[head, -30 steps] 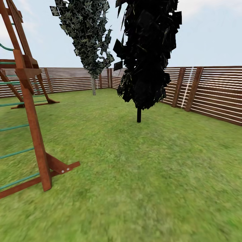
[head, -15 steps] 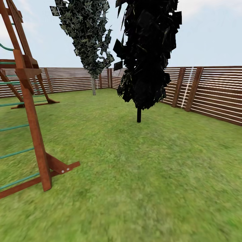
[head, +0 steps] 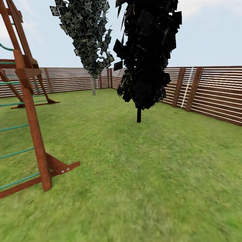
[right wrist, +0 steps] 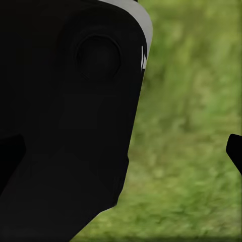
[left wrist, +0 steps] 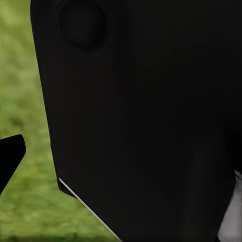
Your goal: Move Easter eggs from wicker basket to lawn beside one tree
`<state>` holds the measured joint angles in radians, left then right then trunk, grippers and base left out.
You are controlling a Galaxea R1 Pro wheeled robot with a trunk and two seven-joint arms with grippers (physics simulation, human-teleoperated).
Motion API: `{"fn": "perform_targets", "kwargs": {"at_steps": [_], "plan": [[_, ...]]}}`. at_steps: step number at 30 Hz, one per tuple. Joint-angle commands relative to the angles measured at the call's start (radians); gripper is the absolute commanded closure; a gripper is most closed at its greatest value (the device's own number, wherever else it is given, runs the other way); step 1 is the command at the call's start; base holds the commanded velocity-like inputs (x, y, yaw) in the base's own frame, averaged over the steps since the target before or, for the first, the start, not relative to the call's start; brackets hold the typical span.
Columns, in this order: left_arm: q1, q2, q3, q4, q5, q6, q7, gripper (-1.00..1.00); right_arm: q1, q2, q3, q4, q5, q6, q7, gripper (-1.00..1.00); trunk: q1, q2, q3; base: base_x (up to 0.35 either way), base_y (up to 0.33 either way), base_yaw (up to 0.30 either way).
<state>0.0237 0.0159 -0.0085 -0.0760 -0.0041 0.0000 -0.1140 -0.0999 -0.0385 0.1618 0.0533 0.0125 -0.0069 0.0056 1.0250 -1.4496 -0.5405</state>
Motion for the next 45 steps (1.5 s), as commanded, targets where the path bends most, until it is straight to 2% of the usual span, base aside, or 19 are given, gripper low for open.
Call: {"fn": "perform_targets", "kwargs": {"at_steps": [1,45], "plan": [[0.001,0.001,-0.001,-0.002,-0.001,0.000,-0.003,-1.00,-0.001,0.000,0.005,0.002,0.001,-0.001,0.001,-1.00,0.000,0.000,-0.001,0.000,0.000,0.000],[0.001,0.000,-0.001,-0.002,-0.001,0.000,-0.003,-1.00,-0.001,0.000,0.005,0.002,0.002,-0.001,0.001,-1.00,0.000,0.000,-0.001,0.000,0.000,0.000]]}}
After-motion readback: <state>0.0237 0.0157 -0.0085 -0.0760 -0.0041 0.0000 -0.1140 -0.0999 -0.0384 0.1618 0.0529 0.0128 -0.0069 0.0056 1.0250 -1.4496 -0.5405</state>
